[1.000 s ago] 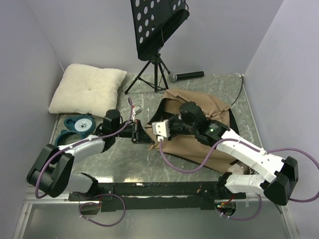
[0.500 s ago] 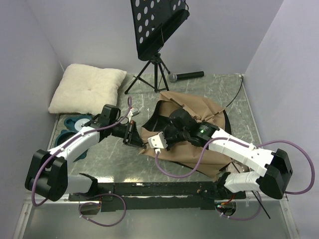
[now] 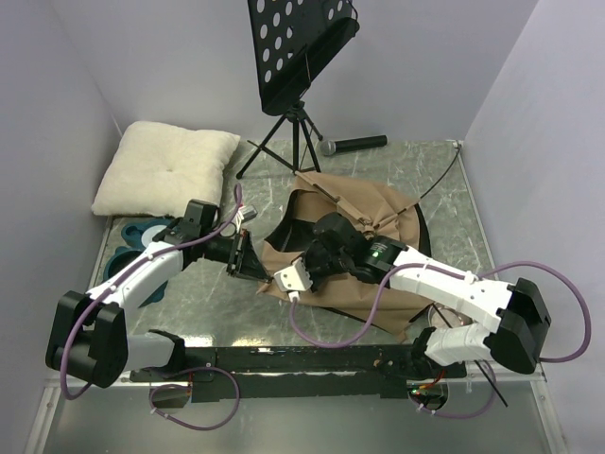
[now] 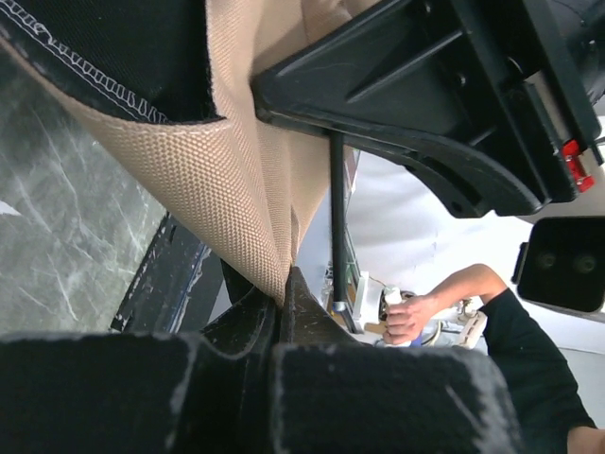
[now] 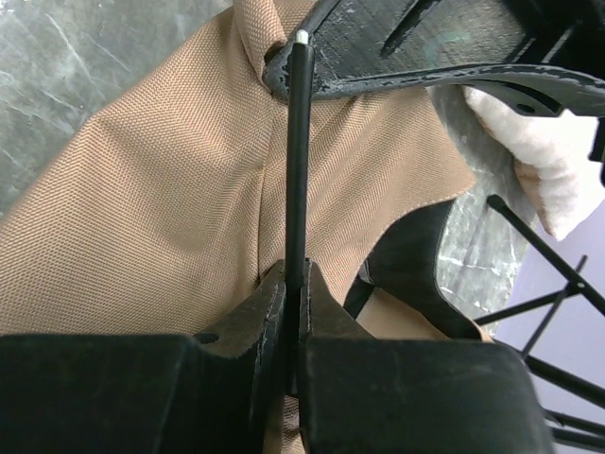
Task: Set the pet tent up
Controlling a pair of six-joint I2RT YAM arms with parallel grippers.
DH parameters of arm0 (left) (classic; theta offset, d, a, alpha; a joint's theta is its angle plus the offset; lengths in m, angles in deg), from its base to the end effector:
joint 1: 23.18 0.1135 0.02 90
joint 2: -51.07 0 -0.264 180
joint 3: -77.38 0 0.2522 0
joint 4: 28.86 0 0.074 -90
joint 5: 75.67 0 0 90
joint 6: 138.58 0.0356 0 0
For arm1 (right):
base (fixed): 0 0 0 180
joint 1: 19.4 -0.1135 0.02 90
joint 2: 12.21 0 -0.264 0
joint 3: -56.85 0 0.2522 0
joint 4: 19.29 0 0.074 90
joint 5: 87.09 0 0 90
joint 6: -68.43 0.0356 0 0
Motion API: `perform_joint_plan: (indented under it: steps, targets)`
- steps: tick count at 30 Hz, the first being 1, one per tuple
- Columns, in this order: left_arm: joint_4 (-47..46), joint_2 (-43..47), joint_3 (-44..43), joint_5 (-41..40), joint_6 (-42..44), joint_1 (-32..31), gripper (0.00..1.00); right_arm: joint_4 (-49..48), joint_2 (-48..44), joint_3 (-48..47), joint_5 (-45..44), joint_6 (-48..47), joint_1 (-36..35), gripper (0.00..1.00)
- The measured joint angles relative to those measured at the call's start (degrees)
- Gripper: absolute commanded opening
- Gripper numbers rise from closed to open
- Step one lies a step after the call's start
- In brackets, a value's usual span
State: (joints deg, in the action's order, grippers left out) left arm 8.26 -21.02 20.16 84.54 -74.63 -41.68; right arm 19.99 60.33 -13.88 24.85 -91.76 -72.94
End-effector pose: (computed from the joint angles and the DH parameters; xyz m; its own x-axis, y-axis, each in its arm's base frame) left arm 0.2128 -0.1065 0.2322 -0.9598 0.1643 -0.2277 0.2621 0.2331 -0.9365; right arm 0.1518 0.2279 0.2870 0.7269 -0.4847 -0.4865 -0.6770 -0.3873 -0.6259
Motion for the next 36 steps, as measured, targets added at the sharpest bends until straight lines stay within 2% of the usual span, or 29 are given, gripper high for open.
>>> perform_joint_plan:
  steps: [36]
  targets:
    - [3.9, 0.0, 0.1, 1.9, 5.0, 3.5, 0.01, -4.1, 3.3, 1.0, -2.1, -0.2, -1.0, 0.0]
